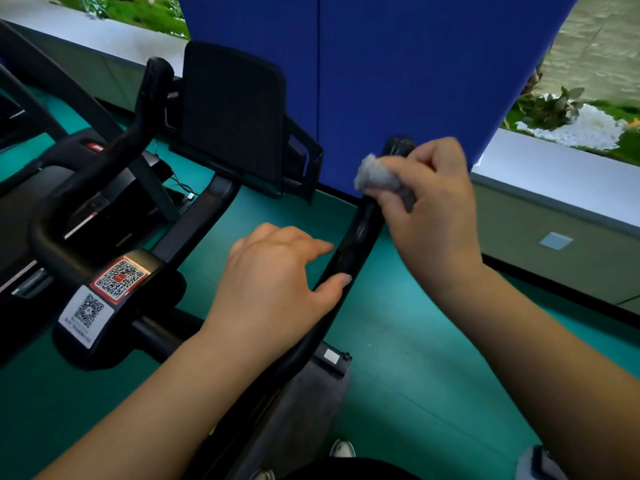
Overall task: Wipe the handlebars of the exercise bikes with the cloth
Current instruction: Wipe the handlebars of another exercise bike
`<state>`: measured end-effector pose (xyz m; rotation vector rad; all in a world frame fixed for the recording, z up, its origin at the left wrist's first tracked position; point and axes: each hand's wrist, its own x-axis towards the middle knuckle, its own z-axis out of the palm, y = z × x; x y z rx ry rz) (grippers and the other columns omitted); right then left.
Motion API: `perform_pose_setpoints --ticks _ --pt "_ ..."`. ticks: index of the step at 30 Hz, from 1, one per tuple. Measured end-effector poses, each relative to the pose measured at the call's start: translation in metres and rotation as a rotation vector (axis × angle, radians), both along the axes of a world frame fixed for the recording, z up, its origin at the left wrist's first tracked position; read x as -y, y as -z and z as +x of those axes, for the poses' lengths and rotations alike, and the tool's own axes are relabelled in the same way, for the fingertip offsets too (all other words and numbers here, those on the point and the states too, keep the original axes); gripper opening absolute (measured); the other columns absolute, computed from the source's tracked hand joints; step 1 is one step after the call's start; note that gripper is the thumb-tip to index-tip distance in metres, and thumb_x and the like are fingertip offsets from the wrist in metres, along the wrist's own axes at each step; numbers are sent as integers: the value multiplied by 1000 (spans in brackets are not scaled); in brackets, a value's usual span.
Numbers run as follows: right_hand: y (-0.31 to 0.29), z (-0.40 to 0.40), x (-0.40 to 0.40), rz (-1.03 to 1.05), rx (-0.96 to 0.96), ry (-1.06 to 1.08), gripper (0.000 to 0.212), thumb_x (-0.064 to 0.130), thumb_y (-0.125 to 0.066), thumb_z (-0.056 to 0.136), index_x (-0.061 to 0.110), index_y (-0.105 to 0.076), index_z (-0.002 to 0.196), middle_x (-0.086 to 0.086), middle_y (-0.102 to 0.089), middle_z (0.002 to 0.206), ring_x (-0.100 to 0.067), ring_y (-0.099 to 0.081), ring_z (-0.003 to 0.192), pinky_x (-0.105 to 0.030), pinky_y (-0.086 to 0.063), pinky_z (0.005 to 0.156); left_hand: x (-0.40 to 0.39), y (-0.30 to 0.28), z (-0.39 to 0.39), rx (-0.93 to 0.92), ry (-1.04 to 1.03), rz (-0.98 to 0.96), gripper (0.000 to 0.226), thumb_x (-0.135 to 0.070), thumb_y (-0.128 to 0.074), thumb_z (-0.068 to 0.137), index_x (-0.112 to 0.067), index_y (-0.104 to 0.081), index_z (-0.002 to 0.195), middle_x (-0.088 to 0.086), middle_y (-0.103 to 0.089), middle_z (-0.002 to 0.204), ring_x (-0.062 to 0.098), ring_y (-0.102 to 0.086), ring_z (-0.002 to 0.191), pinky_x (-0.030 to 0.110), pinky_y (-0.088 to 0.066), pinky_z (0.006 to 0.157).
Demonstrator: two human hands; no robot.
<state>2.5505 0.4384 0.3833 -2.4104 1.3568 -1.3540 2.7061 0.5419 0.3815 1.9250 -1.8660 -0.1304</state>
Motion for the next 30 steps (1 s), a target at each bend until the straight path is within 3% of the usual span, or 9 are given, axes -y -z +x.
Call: perform_pose_setpoints --ticks 7,15,20,23,26,30 --pt "30 -5 -27 24 -8 -128 31 5 -68 78 9 -71 108 -2 -40 91 -18 -44 81 -23 -38 72 18 -4 -9 6 5 -58 44 -54 -58 74 -27 -71 106 -10 -68 97 20 -58 94 39 -47 82" --pt "-11 0 17 -45 39 18 25 12 -69 83 14 -71 107 -1 -38 93 -20 -46 85 -24 -40 75 27 -9 -15 8 18 -54 46 -53 -58 74 -26 -70 110 -9 -68 95 20 -58 93 41 -53 77" --pt "25 -7 -19 -5 6 -103 35 1 -68 76 9 -70 110 -2 -41 92 -17 -43 82 -24 -40 71 29 -11 -16 16 4 -26 36 -51 -62 80 -28 -68 107 -11 -64 94 17 -56 87 32 -49 74" --pt "4 -4 5 -52 -7 -51 27 6 -70 79 10 -71 106 -1 -39 91 -21 -45 82 -28 -41 70 28 -13 -15 -4 6 2 45 -52 -62 81 -35 -61 122 -15 -64 106 12 -56 93 28 -47 78" --pt "-19 0 27 -60 42 24 22 14 -70 83 13 -71 104 -1 -39 93 -24 -48 84 -31 -44 71 27 -15 -16 -5 8 -12 44 -51 -63 81 -34 -62 121 -14 -65 107 11 -57 92 28 -47 77" --pt "2 -3 2 -39 22 -9 27 8 -66 82 11 -70 109 -3 -40 92 -22 -46 82 -33 -44 71 27 -11 -17 46 12 -13 43 -51 -63 79 -31 -66 116 -13 -66 99 13 -58 89 29 -47 71"
